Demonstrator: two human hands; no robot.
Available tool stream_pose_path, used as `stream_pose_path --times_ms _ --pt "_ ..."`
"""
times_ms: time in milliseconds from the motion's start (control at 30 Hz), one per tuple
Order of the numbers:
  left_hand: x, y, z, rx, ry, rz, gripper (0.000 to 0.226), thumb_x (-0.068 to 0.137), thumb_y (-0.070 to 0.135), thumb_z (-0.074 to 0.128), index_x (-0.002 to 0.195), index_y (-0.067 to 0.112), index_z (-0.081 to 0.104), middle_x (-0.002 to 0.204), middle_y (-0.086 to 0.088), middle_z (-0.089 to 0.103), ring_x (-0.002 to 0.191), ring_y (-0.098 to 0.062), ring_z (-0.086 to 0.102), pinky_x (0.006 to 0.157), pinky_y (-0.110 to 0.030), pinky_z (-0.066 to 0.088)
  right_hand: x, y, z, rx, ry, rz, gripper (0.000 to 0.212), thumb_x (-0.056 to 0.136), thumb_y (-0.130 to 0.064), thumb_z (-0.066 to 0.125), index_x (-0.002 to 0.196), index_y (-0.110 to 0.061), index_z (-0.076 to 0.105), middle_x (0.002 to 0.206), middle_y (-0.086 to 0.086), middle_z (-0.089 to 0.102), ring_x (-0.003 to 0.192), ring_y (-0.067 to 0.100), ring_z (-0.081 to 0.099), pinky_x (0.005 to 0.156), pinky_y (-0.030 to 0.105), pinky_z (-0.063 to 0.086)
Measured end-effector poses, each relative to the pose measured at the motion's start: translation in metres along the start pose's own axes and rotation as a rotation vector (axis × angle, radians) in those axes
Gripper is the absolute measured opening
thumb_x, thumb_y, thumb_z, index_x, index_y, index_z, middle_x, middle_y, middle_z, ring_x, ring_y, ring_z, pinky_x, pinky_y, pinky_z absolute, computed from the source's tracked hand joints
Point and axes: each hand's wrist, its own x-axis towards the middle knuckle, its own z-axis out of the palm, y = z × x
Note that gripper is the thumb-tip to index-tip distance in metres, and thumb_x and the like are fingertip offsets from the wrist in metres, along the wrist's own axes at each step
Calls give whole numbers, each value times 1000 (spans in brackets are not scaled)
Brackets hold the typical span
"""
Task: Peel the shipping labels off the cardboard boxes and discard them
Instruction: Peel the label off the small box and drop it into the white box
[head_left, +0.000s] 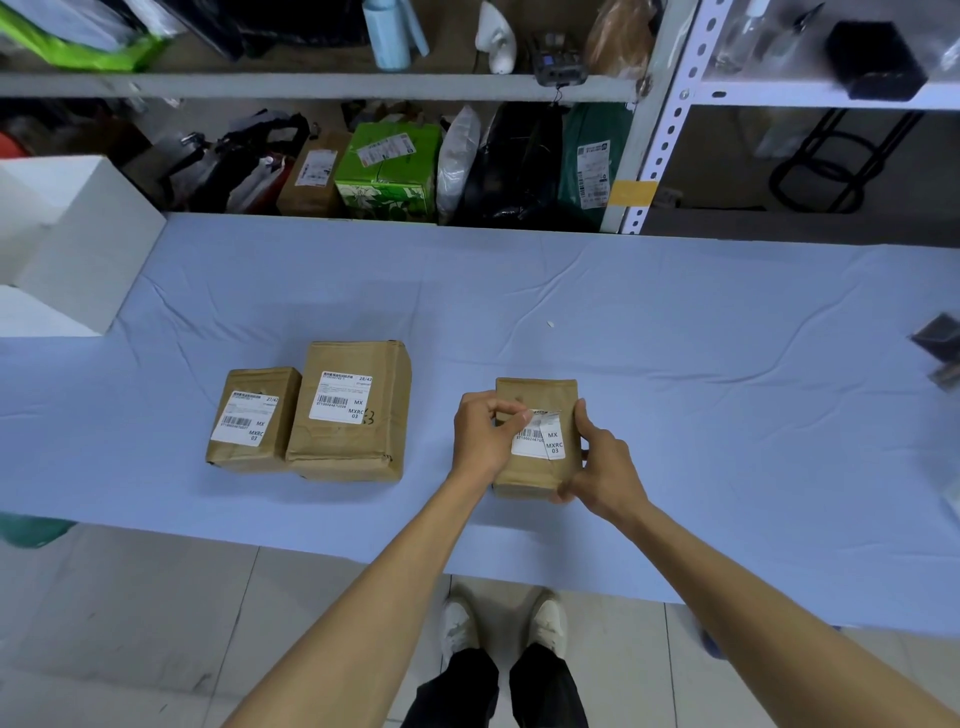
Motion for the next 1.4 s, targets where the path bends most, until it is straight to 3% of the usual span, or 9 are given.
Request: stream_pose_path --times_ms 67,200,367,500,767,967,1167,1233,1400 --pt "-2 0 -2 -1 -16 -10 3 81 16 75 82 15 73 125 -3 55 111 -19 58 91 -21 45 0 0 0 -7 -1 0 121 61 6 78 153 -21 5 110 4 63 92 22 62 70 28 54" --pt "-2 -2 -8 -12 -57 -9 14 82 16 75 91 6 74 129 -1 52 103 -12 56 88 -18 42 0 -2 0 -21 -6 6 121 61 7 77 153 -21 4 111 3 61 94 24 61 72 30 54" --pt "-4 1 -6 -39 -44 -17 12 82 14 74 90 6 74 131 -4 51 116 -20 57 93 -23 44 -1 -2 -1 -41 -3 1 122 60 7 78 153 -20 4 113 4 62 96 24 61 76 34 56" --pt "-4 2 -5 -41 -48 -18 10 82 15 74 89 8 74 131 -4 50 117 -21 56 91 -19 42 0 -3 -2 -47 -3 -1 122 60 6 79 153 -19 4 114 4 62 97 23 61 77 33 55" --pt "-5 3 -4 -61 -56 -27 4 82 15 75 84 13 72 131 -3 50 119 -20 55 100 -26 43 0 -3 -1 -52 -10 -2 122 62 6 79 153 -20 3 113 2 61 95 22 61 74 29 54" --pt "-6 5 -4 -73 -65 -26 6 82 16 75 79 17 70 126 0 49 116 -17 55 93 -20 40 1 -2 -1 -55 -11 7 124 60 6 81 153 -19 4 117 3 61 99 22 60 79 30 54" --pt "-7 3 -3 -64 -71 -26 5 82 17 74 84 13 72 120 6 44 106 -5 50 75 -1 33 0 -4 -1 -46 -11 6 120 63 7 77 153 -19 2 115 1 59 95 22 59 71 28 51" --pt "-7 2 -4 -74 -78 -21 5 83 17 74 80 16 70 120 6 44 106 -5 51 75 -2 33 0 -5 0 -49 -6 8 118 65 7 76 153 -19 1 110 0 57 90 21 57 66 27 49" --pt "-8 3 -5 -82 -86 -16 10 83 18 74 76 21 68 120 7 44 112 -12 54 86 -14 37 1 -4 -1 -65 -6 3 120 63 6 77 153 -18 2 112 1 58 95 23 60 73 30 53"
